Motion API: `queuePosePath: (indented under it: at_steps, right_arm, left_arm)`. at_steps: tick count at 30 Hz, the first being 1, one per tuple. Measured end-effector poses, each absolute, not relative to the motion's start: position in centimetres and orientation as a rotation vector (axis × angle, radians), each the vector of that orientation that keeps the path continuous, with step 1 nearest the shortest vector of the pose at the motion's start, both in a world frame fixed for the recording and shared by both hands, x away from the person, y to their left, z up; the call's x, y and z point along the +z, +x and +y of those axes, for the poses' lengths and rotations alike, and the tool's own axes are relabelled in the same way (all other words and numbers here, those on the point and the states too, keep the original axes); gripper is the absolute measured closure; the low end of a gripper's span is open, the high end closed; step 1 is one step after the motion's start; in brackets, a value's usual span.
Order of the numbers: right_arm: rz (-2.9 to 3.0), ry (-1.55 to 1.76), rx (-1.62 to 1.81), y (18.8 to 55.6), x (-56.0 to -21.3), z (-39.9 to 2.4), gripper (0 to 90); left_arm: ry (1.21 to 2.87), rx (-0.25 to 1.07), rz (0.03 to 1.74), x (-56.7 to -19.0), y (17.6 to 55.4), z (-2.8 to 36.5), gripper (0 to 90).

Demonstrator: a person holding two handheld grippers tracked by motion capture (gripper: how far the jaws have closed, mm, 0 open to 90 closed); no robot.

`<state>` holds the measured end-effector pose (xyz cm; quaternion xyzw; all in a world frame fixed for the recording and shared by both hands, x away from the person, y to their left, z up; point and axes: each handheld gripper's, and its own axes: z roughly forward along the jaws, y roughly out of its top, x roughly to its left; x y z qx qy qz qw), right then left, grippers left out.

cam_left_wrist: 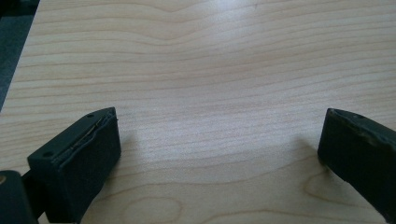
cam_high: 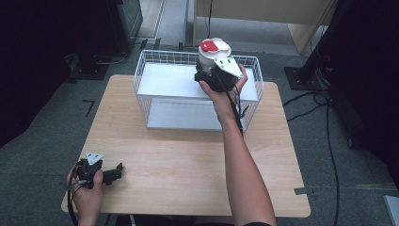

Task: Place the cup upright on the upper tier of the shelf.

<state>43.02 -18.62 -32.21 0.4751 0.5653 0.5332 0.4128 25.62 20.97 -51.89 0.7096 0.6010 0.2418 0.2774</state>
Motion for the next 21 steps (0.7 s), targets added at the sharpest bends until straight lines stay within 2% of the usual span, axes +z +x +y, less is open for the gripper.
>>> queuePosePath:
  at_steps: [21]
  right_arm:
    - [1.46,1.178,1.365,41.6,-32.3,-19.3,6.6]
  left_arm:
    - [1.907,0.649,1.613,-51.9,25.6,21.0,0.0]
